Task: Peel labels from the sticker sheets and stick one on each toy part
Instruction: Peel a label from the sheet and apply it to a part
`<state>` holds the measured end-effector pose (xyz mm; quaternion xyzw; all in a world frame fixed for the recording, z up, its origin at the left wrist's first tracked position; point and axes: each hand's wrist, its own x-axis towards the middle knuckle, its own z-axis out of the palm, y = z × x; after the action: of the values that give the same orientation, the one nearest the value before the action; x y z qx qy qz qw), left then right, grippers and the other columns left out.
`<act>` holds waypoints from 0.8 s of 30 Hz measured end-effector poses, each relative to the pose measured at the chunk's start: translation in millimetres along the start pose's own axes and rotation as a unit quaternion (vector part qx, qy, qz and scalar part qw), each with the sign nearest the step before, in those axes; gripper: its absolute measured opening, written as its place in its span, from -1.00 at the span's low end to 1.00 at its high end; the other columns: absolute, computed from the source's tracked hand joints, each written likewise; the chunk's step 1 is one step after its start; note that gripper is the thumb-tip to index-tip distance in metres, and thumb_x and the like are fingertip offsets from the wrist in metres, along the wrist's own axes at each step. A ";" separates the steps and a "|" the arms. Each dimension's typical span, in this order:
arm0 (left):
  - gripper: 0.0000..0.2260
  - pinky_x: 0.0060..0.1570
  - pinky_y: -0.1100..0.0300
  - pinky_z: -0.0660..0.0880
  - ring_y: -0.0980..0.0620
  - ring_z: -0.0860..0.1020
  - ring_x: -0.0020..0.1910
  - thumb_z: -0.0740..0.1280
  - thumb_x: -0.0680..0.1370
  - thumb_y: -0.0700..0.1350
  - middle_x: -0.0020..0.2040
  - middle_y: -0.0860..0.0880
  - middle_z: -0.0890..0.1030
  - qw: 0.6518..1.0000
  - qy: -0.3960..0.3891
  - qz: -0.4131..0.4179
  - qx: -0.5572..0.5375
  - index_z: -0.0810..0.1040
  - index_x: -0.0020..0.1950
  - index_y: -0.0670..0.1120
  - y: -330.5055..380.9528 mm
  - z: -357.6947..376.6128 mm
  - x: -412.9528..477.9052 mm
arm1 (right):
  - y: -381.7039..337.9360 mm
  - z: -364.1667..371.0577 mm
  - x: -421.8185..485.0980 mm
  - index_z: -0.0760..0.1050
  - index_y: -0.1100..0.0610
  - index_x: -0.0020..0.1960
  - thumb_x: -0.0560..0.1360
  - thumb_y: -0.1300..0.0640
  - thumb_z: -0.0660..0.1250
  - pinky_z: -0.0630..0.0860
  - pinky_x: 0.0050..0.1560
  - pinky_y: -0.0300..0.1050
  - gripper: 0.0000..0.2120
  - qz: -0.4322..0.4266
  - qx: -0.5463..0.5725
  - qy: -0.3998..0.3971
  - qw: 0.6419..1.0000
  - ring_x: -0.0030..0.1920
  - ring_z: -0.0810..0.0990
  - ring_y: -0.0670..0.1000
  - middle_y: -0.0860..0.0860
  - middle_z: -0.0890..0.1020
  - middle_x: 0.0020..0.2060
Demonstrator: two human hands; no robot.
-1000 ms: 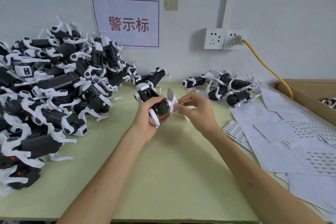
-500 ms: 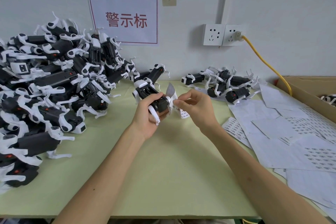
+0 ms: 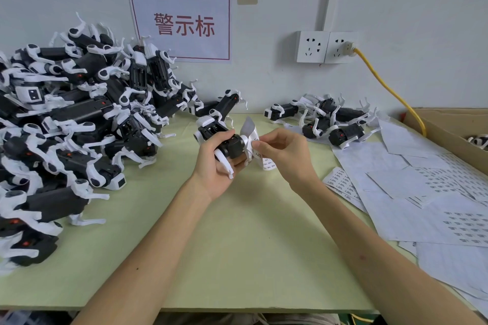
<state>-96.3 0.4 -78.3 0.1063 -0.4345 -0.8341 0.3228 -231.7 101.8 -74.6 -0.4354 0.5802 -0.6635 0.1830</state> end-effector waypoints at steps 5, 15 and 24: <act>-0.75 -0.10 0.08 0.44 -0.09 0.55 -0.22 0.32 0.55 -0.07 -0.20 -0.07 0.58 1.000 -0.002 0.007 0.010 0.69 -0.26 -0.12 0.3 1.4 -1.1 | 1.0 1.3 -0.3 0.57 0.19 -0.27 0.41 0.28 0.58 0.63 -0.11 -0.11 -0.80 0.009 0.011 0.015 1.000 -0.25 0.68 0.00 0.08 0.73 -0.27; -0.71 -0.06 0.08 0.40 -0.10 0.55 -0.17 0.28 0.57 -0.05 -0.22 -0.12 0.59 0.999 -0.004 0.013 0.052 0.65 -0.27 -0.13 -4.3 3.2 -0.7 | 2.7 1.0 0.2 0.55 0.23 -0.19 0.45 0.28 0.55 0.63 -0.04 0.06 -0.82 -0.003 -0.022 0.036 0.999 -0.22 0.68 0.03 0.15 0.72 -0.22; -0.77 0.13 -0.06 0.59 -0.21 0.65 -0.03 0.35 0.55 -0.11 -0.24 -0.19 0.52 0.999 0.019 0.027 0.009 0.41 -0.27 -0.12 -8.2 5.4 2.0 | 5.4 5.9 -2.8 0.54 0.12 -0.17 0.48 0.30 0.44 0.45 -0.22 -0.43 -0.86 -0.054 -0.106 0.062 0.991 -0.14 0.70 -0.18 -0.19 0.68 -0.24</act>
<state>-104.0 6.1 -81.4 0.1127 -0.4382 -0.8191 0.3525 -226.9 98.9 -80.9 -0.4412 0.6334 -0.6326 0.0636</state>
